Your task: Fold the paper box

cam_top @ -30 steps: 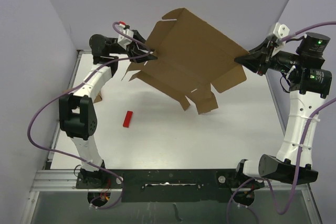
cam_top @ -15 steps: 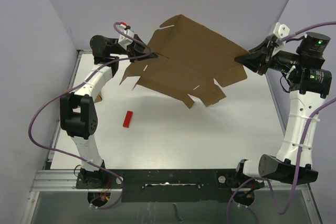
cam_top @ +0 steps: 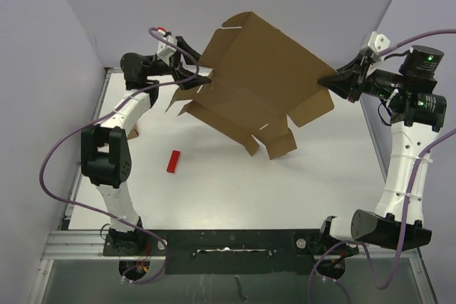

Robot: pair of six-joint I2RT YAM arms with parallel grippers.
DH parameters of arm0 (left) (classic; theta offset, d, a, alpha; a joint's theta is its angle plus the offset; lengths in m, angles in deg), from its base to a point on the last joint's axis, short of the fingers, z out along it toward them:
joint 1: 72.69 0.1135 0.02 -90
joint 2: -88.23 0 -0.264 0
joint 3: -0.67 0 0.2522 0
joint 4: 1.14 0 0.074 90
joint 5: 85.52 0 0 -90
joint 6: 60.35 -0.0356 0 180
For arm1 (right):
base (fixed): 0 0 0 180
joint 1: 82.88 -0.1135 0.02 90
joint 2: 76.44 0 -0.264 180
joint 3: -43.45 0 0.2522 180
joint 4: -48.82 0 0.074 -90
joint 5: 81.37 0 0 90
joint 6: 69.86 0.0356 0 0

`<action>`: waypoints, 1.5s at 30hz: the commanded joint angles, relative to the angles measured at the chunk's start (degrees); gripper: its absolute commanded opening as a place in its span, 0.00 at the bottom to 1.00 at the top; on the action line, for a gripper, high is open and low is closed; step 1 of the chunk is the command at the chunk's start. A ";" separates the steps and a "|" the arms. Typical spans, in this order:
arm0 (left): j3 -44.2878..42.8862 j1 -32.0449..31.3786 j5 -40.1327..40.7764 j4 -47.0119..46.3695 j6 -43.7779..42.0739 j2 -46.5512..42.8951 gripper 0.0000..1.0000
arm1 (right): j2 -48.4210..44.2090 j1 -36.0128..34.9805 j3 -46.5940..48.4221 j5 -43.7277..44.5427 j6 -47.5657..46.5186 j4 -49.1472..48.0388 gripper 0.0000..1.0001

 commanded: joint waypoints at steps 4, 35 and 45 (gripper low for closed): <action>6.10 9.76 18.35 -12.10 17.77 -6.97 0.62 | -2.23 0.72 -0.28 0.08 1.14 -1.47 0.00; 45.11 17.29 42.42 -22.52 35.27 -2.59 0.57 | -0.78 2.22 8.74 -1.25 26.94 -13.66 0.00; 40.28 18.17 43.55 -23.92 42.54 2.41 0.65 | -0.78 2.78 10.38 -3.81 32.67 -17.78 0.00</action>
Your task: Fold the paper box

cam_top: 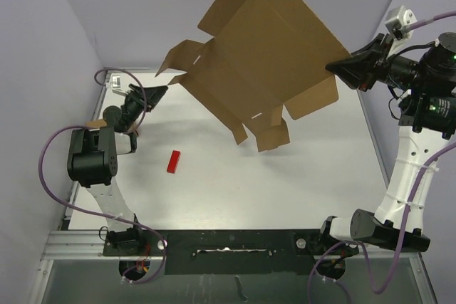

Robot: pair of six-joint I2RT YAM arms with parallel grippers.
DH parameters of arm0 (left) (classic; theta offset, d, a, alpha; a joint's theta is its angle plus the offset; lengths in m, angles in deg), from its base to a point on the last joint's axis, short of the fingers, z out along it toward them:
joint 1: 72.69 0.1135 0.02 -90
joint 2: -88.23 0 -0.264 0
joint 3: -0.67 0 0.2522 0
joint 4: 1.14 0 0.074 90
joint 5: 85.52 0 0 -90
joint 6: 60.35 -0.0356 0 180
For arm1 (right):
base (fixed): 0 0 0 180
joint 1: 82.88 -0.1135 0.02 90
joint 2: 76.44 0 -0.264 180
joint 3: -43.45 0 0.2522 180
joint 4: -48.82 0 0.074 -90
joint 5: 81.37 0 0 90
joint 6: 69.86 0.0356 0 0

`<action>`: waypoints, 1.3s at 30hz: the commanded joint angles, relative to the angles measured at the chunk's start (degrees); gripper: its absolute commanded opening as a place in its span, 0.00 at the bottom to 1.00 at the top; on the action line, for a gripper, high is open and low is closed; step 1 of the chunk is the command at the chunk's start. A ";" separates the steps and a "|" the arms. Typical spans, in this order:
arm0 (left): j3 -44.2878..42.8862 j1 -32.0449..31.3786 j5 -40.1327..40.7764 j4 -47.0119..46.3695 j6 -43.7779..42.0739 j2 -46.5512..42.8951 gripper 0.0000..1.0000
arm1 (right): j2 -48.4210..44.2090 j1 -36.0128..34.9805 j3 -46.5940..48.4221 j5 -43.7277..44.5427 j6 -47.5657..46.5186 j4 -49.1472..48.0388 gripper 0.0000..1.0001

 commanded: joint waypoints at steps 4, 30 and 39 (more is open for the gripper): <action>-4.35 1.30 1.63 -5.99 6.50 2.78 0.68 | -0.66 0.56 3.50 -3.70 6.91 -7.48 0.00; -7.69 0.43 -10.61 -5.80 15.82 1.87 0.71 | -0.65 3.03 2.21 -4.16 10.20 -11.00 0.00; -8.50 -0.47 -11.62 -5.80 15.79 0.19 0.71 | -0.91 3.95 1.32 -4.78 11.08 -12.19 0.00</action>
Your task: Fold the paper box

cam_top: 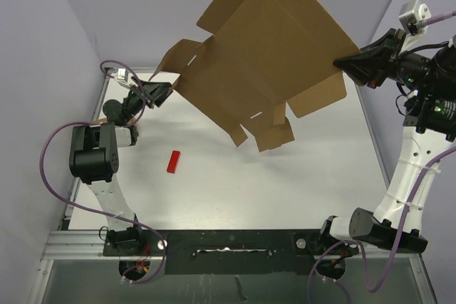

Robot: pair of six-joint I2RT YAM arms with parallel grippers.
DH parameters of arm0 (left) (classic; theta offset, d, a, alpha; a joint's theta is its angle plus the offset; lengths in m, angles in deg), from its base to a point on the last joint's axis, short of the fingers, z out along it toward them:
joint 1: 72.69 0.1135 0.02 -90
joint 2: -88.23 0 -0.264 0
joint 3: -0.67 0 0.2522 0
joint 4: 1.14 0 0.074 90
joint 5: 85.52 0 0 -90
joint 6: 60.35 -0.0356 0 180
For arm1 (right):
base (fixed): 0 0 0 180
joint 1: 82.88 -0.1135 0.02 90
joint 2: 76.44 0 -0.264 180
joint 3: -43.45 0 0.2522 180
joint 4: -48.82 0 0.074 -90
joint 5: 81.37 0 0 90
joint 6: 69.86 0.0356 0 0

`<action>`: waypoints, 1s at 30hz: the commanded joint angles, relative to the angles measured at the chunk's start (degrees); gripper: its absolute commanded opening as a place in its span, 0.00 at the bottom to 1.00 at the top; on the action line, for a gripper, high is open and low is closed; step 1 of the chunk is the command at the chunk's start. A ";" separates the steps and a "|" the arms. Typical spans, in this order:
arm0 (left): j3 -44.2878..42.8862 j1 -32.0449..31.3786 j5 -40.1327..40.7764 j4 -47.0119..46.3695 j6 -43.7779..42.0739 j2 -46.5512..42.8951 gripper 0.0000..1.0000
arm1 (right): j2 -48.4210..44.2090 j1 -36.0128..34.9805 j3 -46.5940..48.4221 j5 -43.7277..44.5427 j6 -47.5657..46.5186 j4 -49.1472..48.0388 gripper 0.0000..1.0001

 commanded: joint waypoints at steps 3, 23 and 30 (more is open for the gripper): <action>-1.54 -0.42 -1.81 -5.10 0.05 -3.34 0.71 | -0.84 1.03 -0.04 -0.86 2.36 -3.99 0.00; -2.94 -1.41 -1.50 -5.14 0.05 -6.37 0.71 | -1.28 1.61 -1.82 -2.29 5.38 -7.54 0.00; -4.14 -2.24 -1.07 -5.15 0.55 -7.03 0.71 | -1.46 1.59 -2.26 -2.65 6.48 -8.73 0.00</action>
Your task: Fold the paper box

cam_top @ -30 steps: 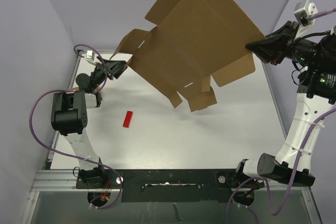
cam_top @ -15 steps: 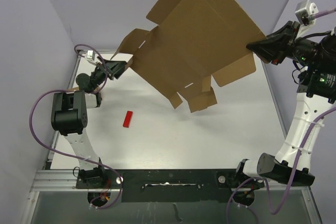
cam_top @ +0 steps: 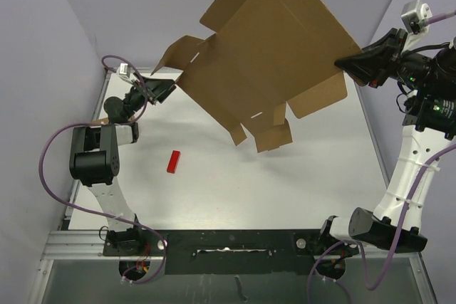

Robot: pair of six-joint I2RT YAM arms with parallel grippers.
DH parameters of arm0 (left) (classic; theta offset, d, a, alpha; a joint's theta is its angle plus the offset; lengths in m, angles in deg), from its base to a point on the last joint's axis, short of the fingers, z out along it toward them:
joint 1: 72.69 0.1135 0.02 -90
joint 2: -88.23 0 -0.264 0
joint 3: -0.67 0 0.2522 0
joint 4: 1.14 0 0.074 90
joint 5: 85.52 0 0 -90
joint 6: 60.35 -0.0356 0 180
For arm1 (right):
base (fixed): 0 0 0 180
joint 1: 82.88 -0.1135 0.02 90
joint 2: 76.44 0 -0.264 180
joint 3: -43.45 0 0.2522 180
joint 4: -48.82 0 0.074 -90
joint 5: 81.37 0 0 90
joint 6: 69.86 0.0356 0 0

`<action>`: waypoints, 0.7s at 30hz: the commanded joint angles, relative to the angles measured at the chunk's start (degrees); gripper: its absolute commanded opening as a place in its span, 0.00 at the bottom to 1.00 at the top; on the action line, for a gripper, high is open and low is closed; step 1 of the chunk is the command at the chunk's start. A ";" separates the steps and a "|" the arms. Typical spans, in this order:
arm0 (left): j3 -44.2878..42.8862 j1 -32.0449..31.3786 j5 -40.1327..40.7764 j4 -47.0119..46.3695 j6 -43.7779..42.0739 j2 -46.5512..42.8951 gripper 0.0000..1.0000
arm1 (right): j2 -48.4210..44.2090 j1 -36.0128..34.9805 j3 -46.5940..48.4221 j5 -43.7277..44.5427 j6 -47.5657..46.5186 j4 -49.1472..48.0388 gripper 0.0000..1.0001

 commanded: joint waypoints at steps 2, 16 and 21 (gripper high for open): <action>-2.84 -0.71 -0.40 -5.04 0.46 -5.72 0.71 | -1.59 0.36 0.04 -0.82 1.91 -3.36 0.00; -3.82 -2.52 1.17 -5.08 -3.01 -3.57 0.68 | -1.55 0.35 -0.29 -2.28 7.46 -9.02 0.00; -6.52 -2.27 2.09 -5.08 -3.44 -1.12 0.68 | -1.63 0.38 -0.72 -3.25 11.77 -13.57 0.00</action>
